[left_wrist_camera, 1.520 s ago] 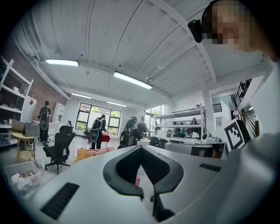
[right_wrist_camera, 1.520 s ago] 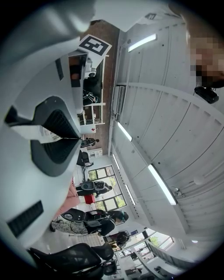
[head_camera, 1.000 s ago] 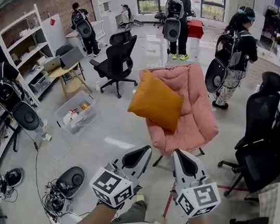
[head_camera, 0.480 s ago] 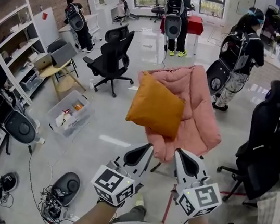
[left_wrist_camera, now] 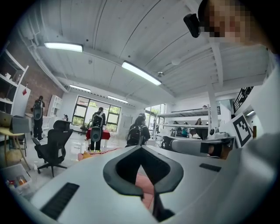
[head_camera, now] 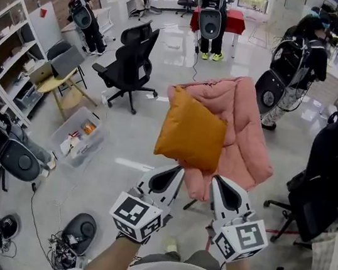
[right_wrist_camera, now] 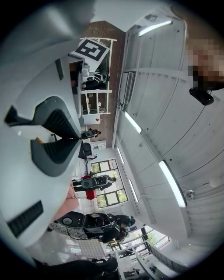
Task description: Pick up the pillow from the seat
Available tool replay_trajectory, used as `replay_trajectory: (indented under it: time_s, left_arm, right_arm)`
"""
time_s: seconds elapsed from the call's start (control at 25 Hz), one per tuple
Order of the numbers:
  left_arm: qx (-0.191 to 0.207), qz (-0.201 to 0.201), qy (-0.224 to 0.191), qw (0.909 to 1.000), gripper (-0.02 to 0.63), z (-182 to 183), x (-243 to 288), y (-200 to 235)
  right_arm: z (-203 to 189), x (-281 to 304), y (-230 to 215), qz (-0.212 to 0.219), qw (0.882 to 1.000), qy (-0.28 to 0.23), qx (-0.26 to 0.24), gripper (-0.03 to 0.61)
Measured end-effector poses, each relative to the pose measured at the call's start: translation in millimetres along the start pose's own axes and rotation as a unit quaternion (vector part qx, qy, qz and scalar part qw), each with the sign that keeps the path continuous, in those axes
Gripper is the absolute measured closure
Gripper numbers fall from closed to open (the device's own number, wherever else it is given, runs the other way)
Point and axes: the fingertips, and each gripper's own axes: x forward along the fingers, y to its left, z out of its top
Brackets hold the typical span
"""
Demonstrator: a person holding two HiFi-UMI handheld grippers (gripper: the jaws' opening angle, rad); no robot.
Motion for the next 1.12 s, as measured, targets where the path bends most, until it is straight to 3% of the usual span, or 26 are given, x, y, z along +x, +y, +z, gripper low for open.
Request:
replay_trajectory:
  time_s: [0.44,0.8,1.12]
  left_arm:
    - [-0.013,0.044,0.030,0.9985,0.603,-8.9,62.2,72.6]
    - [-0.026,0.131,0.059,0.9892,0.603,-21.9,142.8,161.3]
    - [-0.042,0.193,0.081,0.9769,0.603,-49.1,185.2,212.5]
  right_arm:
    - [0.4,70.3,-51.4,0.010,1.000,0.018,0.019,0.563]
    - [-0.9,181.9,-115.0,0.086,0.995,0.046,0.015,0.563]
    - [-20.4,246.9,-159.0,0.139,0.988,0.071,0.019,0.563]
